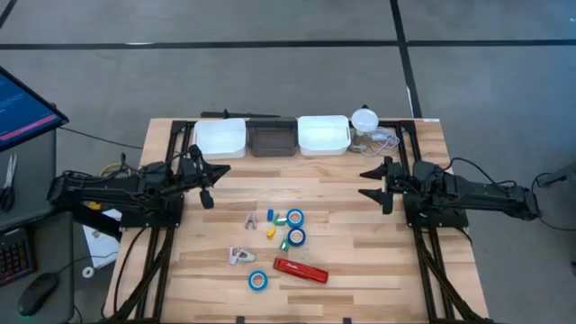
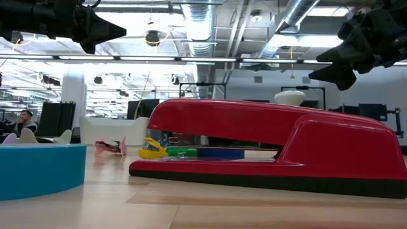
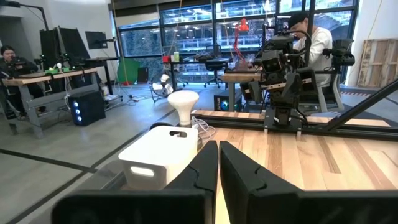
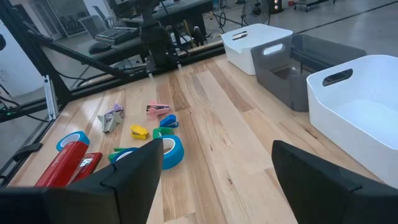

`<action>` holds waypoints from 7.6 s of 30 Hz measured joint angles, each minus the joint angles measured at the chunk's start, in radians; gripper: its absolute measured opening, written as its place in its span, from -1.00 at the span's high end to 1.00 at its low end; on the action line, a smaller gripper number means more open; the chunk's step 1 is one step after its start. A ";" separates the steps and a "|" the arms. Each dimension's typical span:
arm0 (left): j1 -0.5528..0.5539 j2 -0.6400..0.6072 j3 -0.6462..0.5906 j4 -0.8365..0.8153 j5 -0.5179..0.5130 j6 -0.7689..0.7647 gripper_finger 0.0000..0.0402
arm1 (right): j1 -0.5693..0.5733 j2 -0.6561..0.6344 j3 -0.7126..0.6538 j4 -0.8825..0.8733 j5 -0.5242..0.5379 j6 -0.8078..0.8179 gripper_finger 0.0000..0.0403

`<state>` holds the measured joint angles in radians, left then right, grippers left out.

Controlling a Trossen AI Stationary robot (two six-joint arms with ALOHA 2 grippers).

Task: Pick and place Stapler, Stapler remover, tape
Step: Put the pink staple remover into the left white bin

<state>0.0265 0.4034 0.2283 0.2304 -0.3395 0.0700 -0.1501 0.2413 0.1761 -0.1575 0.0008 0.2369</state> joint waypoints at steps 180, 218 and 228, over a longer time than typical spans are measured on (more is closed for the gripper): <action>-0.195 0.783 0.575 -0.838 -0.034 -0.909 0.99 | -0.027 0.099 0.000 0.117 0.165 -0.071 -0.44; -0.152 1.347 1.040 -1.318 0.355 -1.332 0.58 | -0.115 0.099 0.000 -0.098 0.321 -0.060 -0.44; -0.152 1.346 0.941 -1.289 0.427 -1.394 0.24 | -0.114 0.099 0.000 -0.101 0.320 -0.063 -0.44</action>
<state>-0.1257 1.7496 1.1692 -1.0582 0.0876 -1.3240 -0.2642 0.3398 0.1761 -0.2584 0.3210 0.1741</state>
